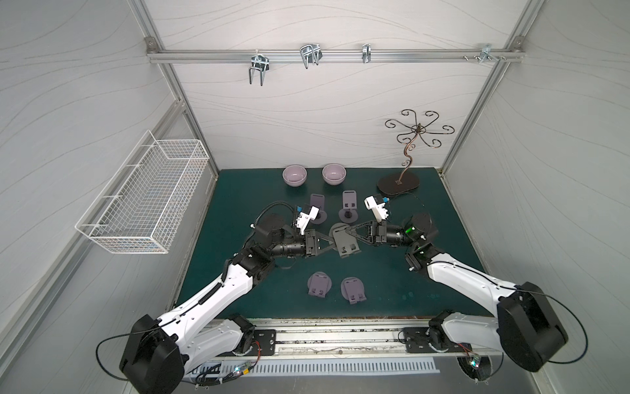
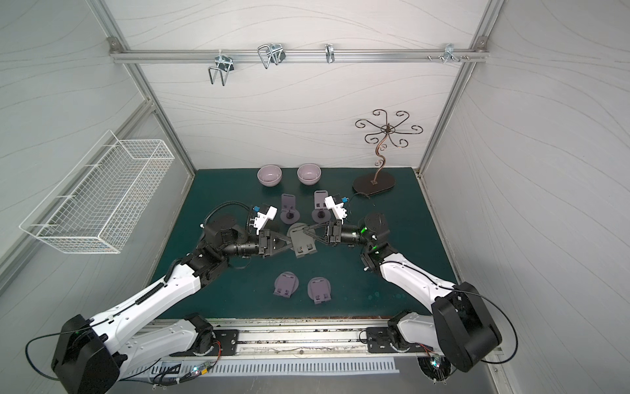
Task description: Open the phone stand
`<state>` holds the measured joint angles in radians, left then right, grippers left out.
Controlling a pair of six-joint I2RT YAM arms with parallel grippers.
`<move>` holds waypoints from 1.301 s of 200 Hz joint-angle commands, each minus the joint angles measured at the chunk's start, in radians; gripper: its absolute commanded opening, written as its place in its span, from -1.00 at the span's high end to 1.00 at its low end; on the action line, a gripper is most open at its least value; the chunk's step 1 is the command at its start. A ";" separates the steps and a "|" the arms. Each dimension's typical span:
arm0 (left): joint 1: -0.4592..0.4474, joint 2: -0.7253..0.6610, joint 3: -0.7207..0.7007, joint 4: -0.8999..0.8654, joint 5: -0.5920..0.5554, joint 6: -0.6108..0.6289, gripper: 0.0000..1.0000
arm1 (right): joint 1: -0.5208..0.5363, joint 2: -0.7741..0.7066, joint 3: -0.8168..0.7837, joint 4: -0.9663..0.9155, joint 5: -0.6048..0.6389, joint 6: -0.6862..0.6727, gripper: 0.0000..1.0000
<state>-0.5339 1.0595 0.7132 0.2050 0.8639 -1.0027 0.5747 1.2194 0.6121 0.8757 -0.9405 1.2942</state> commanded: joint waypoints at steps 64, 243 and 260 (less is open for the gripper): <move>0.120 0.201 0.063 -0.021 0.173 -0.122 1.00 | 0.055 -0.175 0.178 -0.317 -0.165 -0.233 1.00; 0.113 0.293 -0.006 -0.213 0.202 0.008 1.00 | -0.035 -0.207 0.571 -0.307 0.136 -0.338 1.00; 0.105 0.277 -0.014 -0.221 0.212 0.010 1.00 | -0.034 -0.250 0.554 -0.469 0.236 -0.530 1.00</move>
<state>-0.4297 1.2823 0.8085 0.3550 1.1370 -1.0027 0.5602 1.1572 1.0466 0.2440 -0.8303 0.9932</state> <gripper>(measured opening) 0.045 0.046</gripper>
